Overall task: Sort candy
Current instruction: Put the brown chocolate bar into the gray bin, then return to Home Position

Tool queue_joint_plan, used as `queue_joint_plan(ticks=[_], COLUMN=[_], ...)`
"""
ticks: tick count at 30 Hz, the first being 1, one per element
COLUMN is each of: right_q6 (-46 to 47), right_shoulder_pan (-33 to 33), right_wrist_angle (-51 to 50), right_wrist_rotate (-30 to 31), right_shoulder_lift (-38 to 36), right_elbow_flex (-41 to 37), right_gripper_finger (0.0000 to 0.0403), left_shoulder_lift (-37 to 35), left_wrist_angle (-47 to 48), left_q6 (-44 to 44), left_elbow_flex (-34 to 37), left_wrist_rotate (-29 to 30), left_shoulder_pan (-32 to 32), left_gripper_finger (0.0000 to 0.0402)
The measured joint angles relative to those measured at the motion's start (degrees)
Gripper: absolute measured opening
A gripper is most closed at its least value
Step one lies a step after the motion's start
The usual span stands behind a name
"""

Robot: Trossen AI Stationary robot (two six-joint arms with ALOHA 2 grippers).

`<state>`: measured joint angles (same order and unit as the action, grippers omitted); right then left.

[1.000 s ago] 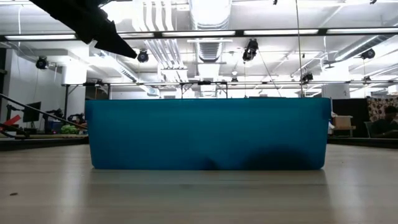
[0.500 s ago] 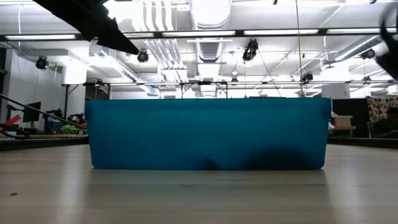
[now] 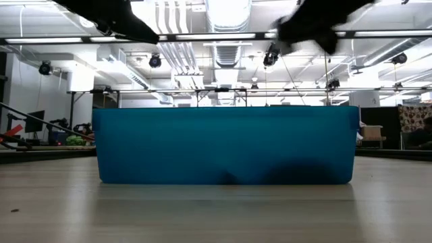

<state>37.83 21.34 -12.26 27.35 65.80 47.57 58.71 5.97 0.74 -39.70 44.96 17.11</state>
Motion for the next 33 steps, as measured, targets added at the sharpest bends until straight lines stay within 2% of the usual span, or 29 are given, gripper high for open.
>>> queue_joint_plan(ticks=[2, 5, 8, 10, 12, 15, 20, 27, 30, 33], right_q6=[-10.8, -23.5, -31.8, -34.3, -35.4, -34.3, -31.1, -30.3, -30.3, -31.9], right_shoulder_pan=[-4.9, -12.4, -20.3, -25.2, -29.1, -33.2, -36.2, -36.3, -35.6, -33.0], right_wrist_angle=[6.9, 17.5, 31.7, 40.6, 44.6, 45.3, 36.0, 18.2, 11.1, 10.5], right_wrist_rotate=[-0.1, -0.4, -3.0, -8.0, -12.9, -15.6, -17.3, -17.3, -17.2, -17.3], right_shoulder_lift=[2.8, 7.7, 14.2, 19.2, 23.7, 30.1, 37.2, 40.2, 38.4, 35.0], right_elbow_flex=[-0.1, -0.1, -0.1, 0.4, 2.4, 6.8, 14.0, 23.9, 26.3, 25.1], right_gripper_finger=[0.0018, 0.0018, 0.0022, 0.0029, 0.0038, 0.0053, 0.0093, 0.0181, 0.0209, 0.0225], left_shoulder_lift=[-0.6, -1.7, -2.2, -2.4, -2.2, -1.7, -0.7, 0.6, 1.2, 2.0], left_wrist_angle=[0.0, -0.1, -2.0, -2.8, -2.9, -3.5, -3.4, -3.4, -3.4, -3.9], left_q6=[-1.2, -5.1, -7.6, -7.2, -5.0, -2.0, 5.0, 18.3, 18.8, 20.3], left_elbow_flex=[0.6, 3.1, 6.3, 7.6, 8.4, 8.8, 8.7, 8.6, 8.6, 8.8], left_wrist_rotate=[-4.4, -19.1, -32.0, -36.1, -36.5, -34.3, -30.7, -30.6, -30.5, -30.7], left_shoulder_pan=[0.1, 0.1, 0.1, 0.1, 0.1, 0.1, 0.0, 0.0, 0.0, 0.1], left_gripper_finger=[0.0114, 0.0114, 0.0114, 0.0114, 0.0114, 0.0114, 0.0114, 0.0114, 0.0114, 0.0114])
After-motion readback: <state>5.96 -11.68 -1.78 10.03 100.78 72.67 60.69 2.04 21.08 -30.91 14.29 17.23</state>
